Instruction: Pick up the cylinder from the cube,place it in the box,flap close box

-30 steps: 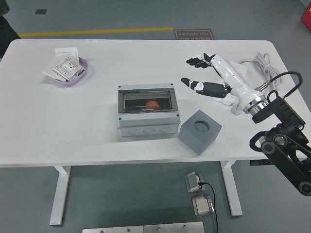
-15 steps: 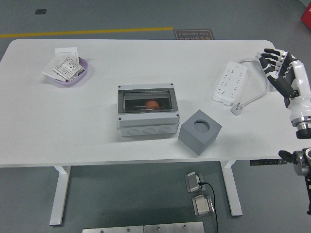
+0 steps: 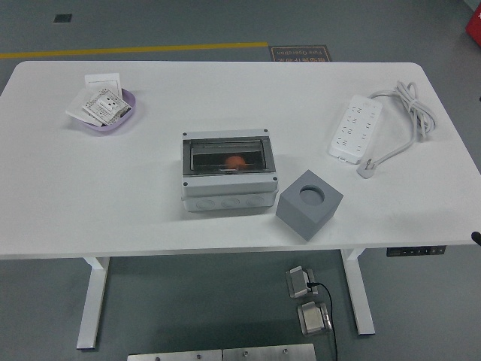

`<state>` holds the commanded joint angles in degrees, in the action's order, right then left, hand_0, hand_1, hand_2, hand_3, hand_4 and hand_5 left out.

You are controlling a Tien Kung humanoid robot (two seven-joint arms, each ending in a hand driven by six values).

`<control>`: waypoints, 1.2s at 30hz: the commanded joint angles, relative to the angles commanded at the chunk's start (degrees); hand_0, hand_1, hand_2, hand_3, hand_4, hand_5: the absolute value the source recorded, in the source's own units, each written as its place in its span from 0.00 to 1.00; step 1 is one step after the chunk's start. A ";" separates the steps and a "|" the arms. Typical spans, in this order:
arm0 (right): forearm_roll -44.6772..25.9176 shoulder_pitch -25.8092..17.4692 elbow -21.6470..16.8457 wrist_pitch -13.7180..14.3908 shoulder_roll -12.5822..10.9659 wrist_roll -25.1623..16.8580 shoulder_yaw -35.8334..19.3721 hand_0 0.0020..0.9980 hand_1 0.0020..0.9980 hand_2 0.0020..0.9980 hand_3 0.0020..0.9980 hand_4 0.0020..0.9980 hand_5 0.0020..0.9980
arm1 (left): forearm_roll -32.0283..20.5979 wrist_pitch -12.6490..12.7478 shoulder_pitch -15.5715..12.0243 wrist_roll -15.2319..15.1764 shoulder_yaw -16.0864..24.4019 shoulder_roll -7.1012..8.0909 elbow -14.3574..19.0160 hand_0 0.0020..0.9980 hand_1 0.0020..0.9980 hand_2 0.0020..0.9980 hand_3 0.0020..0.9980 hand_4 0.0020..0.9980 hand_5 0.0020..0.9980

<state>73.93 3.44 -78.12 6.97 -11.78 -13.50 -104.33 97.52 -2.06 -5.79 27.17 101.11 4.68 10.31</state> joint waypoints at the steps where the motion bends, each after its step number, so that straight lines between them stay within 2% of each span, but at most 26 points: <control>1: -0.27 0.18 0.90 0.12 -0.14 -0.16 0.05 0.70 0.67 0.66 0.67 0.91 0.54 | -0.26 0.01 -0.05 0.06 -0.13 0.20 0.00 0.65 0.67 0.57 0.61 0.72 0.41; 7: -0.32 0.49 3.74 0.71 -0.22 -0.57 -0.01 0.70 0.67 0.67 0.67 0.90 0.52 | -1.61 0.17 -0.08 0.06 -0.91 0.86 0.00 0.65 0.66 0.58 0.61 0.72 0.41; 11: 1.09 -0.24 1.85 1.03 0.05 -0.13 -0.52 0.72 0.67 0.67 0.67 0.92 0.55 | -2.44 0.27 -0.16 -0.01 -1.44 0.91 0.00 0.65 0.67 0.58 0.61 0.72 0.41; 18: 3.64 -2.25 -5.05 1.40 0.19 1.11 -0.54 0.72 0.67 0.67 0.67 0.93 0.56 | -2.90 0.30 -0.34 0.03 -1.70 1.11 0.00 0.65 0.67 0.58 0.61 0.72 0.41; 25: 3.61 -2.04 -4.65 1.44 0.05 1.25 0.73 0.72 0.67 0.67 0.67 0.93 0.57 | -3.22 0.35 -0.04 -0.15 -1.91 1.10 0.00 0.65 0.67 0.58 0.62 0.72 0.41; 32: 4.02 -3.06 -7.89 1.58 0.03 1.52 0.59 0.72 0.67 0.67 0.67 0.94 0.55 | -3.14 0.35 -0.06 -0.10 -1.80 0.96 0.00 0.65 0.66 0.58 0.62 0.72 0.42; 36: 4.15 -2.95 -8.12 1.71 -0.14 1.61 0.81 0.72 0.67 0.67 0.67 0.94 0.55 | -3.01 0.36 0.05 -0.10 -1.64 0.95 0.00 0.66 0.66 0.58 0.62 0.72 0.42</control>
<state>78.08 0.49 -86.24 8.68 -11.92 -11.89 -103.52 94.51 -1.70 -5.74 27.07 99.47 5.63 10.31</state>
